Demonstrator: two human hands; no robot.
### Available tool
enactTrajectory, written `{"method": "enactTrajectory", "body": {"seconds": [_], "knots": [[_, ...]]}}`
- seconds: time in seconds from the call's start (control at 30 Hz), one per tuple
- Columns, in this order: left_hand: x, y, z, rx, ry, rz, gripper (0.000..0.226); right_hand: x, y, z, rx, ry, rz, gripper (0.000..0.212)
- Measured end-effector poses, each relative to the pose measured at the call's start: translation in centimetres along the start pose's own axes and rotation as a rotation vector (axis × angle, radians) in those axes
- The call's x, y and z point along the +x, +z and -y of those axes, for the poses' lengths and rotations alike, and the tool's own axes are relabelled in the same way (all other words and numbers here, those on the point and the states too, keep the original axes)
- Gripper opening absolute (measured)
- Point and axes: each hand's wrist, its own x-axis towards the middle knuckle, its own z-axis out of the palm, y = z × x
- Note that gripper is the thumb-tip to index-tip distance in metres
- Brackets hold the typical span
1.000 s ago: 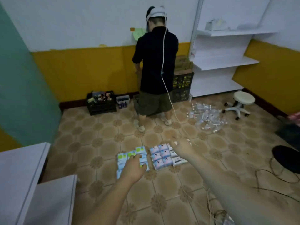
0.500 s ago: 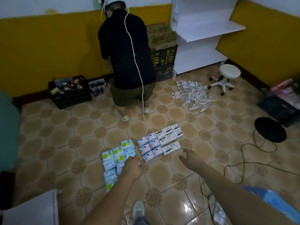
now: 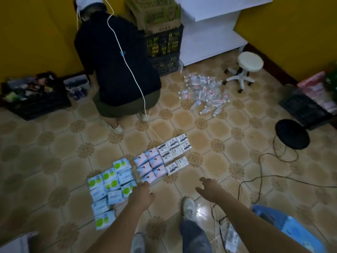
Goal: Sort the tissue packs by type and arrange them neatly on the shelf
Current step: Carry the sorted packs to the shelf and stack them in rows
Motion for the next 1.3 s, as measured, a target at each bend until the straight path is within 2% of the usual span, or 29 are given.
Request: {"method": "enactTrajectory", "body": {"seconds": [0.17,0.3,0.4,0.5,0.6,0.67,0.73,0.8,0.83,0.87,0.93,1.0,1.07,1.1,1.2,1.3], "knots": [[9.2,3.4,-3.7,-0.015,-0.038,0.012,0.050,10.8,-1.0,-4.2,-0.150,-0.073,0.077,0.063],[18.7,8.8,-5.6,-0.050,-0.048,0.091,0.057,22.0,1.2,-7.2,-0.154,-0.094,0.097,0.069],[27.9,14.1,-6.0,-0.036,-0.020,0.105,0.060,31.7,6.2,-8.9,0.032,-0.028,0.114,0.071],[37.9,20.5,-5.4,0.089,0.010,0.079,0.065,42.3,13.2,-10.8,0.223,0.100,0.098,0.073],[48.0,27.3,-4.3,0.235,0.051,-0.063,0.062,52.6,20.2,-12.7,0.378,0.204,0.023,0.073],[55.0,31.6,-3.5,0.286,0.086,-0.137,0.074,58.9,23.9,-13.8,0.534,0.287,-0.009,0.074],[61.5,35.8,-2.4,0.338,0.096,-0.194,0.080,64.7,27.1,-14.3,0.773,0.354,-0.040,0.085],[66.2,39.2,-1.6,0.386,0.107,-0.319,0.058,69.5,30.1,-15.1,1.050,0.338,-0.104,0.095],[67.6,40.5,-1.2,0.393,0.133,-0.380,0.046,71.4,31.4,-15.6,1.161,0.319,-0.132,0.092],[68.5,41.3,-0.9,0.398,0.169,-0.407,0.041,72.7,32.3,-15.7,1.263,0.296,-0.132,0.081],[68.9,41.4,-0.6,0.399,0.227,-0.398,0.053,72.9,32.3,-15.1,1.468,0.266,-0.106,0.057],[68.2,40.6,-1.0,0.429,0.272,-0.385,0.068,72.7,31.7,-14.8,1.558,0.307,-0.083,0.059],[66.5,39.4,-1.7,0.426,0.278,-0.305,0.074,71.7,31.1,-14.7,1.633,0.326,-0.074,0.055],[65.7,39.1,-2.1,0.387,0.278,-0.248,0.077,70.6,30.7,-14.6,1.655,0.331,-0.077,0.057],[61.7,37.1,-3.6,0.361,0.262,-0.134,0.087,66.2,29.2,-15.3,1.723,0.423,-0.099,0.088],[56.0,33.8,-5.3,0.370,0.267,-0.076,0.091,60.1,26.6,-16.6,1.755,0.559,-0.129,0.090]]}}
